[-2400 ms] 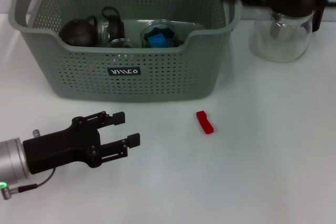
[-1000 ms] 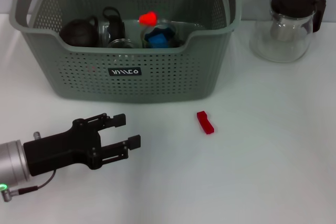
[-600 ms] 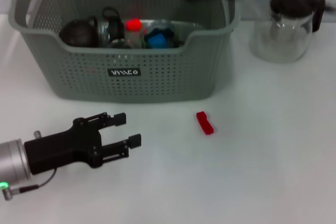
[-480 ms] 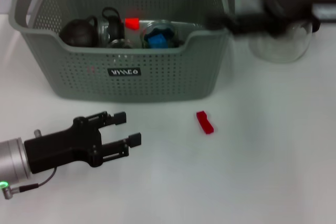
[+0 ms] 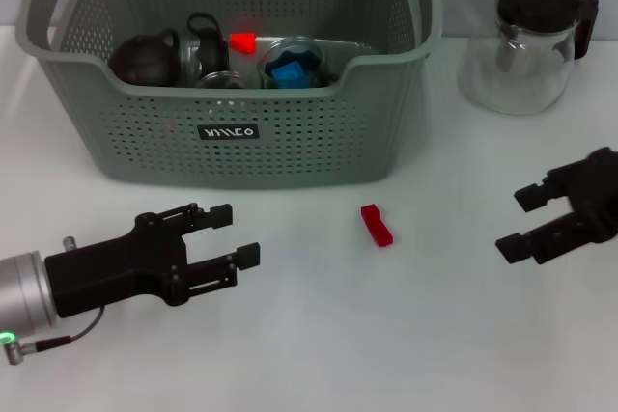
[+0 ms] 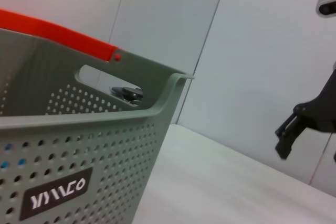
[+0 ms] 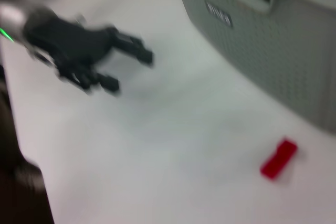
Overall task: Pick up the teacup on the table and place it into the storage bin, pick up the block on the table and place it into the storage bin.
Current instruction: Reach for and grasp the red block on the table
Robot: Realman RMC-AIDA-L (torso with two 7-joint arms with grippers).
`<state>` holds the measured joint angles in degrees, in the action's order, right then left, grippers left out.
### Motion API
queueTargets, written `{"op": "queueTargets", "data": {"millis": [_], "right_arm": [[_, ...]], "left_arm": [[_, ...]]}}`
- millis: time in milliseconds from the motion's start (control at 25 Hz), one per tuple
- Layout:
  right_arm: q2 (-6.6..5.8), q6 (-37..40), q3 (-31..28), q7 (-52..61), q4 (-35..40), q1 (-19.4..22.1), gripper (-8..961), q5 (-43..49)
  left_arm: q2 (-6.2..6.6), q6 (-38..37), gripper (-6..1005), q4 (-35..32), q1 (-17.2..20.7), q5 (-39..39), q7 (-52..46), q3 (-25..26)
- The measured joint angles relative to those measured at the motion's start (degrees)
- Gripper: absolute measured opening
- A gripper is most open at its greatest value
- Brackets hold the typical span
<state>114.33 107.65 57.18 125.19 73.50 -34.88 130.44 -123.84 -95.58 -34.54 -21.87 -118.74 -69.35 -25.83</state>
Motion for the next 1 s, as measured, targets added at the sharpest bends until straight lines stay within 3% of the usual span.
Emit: {"op": "queueTargets", "data": {"millis": [160,200,240,320,560,760,1000], "right_arm": [[3.66,0.3,3.4,-0.4,-0.4,-5.7,902,13.7],[5.36,0.0,6.6,-1.5,-0.3,-7.6,900,18.2],[5.36,0.0,6.6,-1.5,-0.3,-7.6,898,18.2],[6.06,-1.4,12.0,-2.0,-0.1,-8.5,894,19.8],[6.37,-10.4,24.3,3.9,1.8,-9.3,882,19.2],[6.04,-17.0,28.4,28.1,-8.3,-15.3,872,21.1],[6.5,-24.3,30.7,36.4,-18.4,-18.6,803,19.7]], "left_arm": [[0.07,0.0,740,0.0,0.2,0.0,0.0,0.0],[0.08,0.0,740,0.0,0.3,0.0,0.0,0.0],[0.08,0.0,741,0.0,0.4,0.0,0.0,0.0],[0.08,0.0,741,0.0,0.5,0.0,0.0,0.1],[0.09,0.1,741,0.0,0.7,0.0,0.3,0.7],[0.04,0.2,741,0.0,0.9,0.0,0.3,0.8],[-0.02,0.2,742,0.0,0.5,0.0,0.3,0.9]]}}
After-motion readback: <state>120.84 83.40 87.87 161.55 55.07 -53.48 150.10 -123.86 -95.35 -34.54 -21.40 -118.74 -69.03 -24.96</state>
